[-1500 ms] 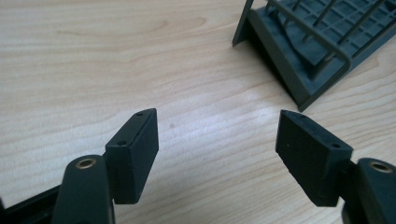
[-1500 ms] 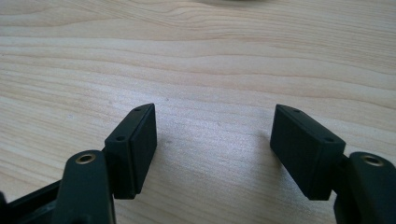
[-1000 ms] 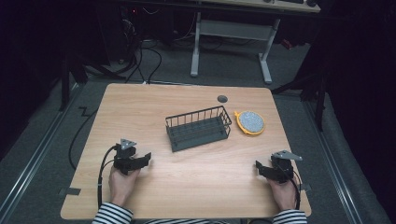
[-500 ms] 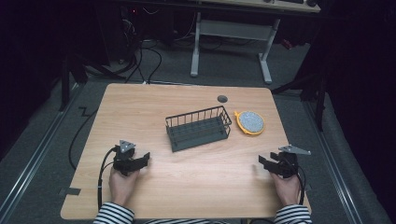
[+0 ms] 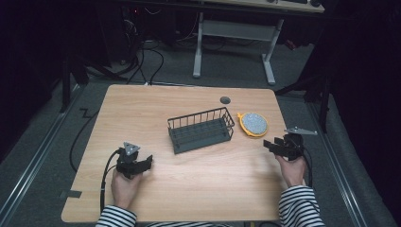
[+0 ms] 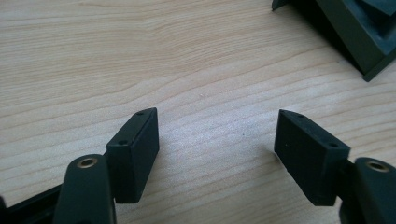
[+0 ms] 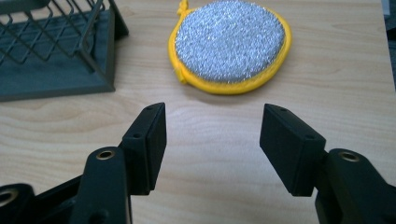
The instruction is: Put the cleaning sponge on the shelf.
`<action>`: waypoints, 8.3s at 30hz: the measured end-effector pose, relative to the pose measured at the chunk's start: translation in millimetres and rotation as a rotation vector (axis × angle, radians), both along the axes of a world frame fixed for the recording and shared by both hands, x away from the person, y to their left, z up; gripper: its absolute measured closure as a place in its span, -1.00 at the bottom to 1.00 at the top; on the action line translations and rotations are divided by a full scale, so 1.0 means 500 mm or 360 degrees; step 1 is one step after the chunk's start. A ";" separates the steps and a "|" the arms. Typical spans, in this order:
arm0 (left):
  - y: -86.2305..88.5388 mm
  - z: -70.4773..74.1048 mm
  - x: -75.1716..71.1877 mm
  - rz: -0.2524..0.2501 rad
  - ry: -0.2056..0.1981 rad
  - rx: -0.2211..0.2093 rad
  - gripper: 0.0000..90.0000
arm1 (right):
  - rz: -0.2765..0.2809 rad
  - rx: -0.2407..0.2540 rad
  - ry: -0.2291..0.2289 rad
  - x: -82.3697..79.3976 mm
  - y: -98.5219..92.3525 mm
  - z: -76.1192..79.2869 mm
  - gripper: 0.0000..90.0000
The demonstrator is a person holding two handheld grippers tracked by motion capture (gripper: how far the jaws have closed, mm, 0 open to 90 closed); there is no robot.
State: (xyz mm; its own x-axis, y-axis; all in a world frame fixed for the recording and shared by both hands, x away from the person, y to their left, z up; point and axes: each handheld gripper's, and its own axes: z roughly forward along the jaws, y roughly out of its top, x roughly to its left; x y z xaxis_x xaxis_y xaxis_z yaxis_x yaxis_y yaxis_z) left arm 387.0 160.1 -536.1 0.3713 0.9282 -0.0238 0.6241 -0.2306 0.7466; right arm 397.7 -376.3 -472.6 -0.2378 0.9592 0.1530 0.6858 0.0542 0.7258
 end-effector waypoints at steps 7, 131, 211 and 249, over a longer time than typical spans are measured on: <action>-0.002 0.000 0.000 -0.0005 0.0002 0.0016 -0.30 | 0.0022 -0.0020 0.0014 0.041 0.015 0.028 -0.09; -0.003 0.000 -0.001 -0.0013 0.0000 0.0017 -0.32 | 0.0168 -0.0042 0.0034 0.140 0.033 0.168 0.94; -0.003 0.000 -0.001 -0.0024 0.0001 0.0016 -0.33 | 0.0565 -0.0091 0.0036 0.216 0.294 0.098 0.95; -0.003 0.000 -0.002 -0.0025 0.0001 0.0017 -0.33 | 0.0367 -0.0077 -0.0105 0.124 0.189 0.121 0.18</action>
State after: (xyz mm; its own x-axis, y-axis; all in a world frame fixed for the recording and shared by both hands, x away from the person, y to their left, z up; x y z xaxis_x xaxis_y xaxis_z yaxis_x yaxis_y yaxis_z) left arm 386.2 158.5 -536.2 0.3860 0.9224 -0.0140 0.6205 -0.2483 0.7438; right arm 459.5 -281.7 -412.1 -0.4594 0.8842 0.0852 0.6025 0.2397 0.7613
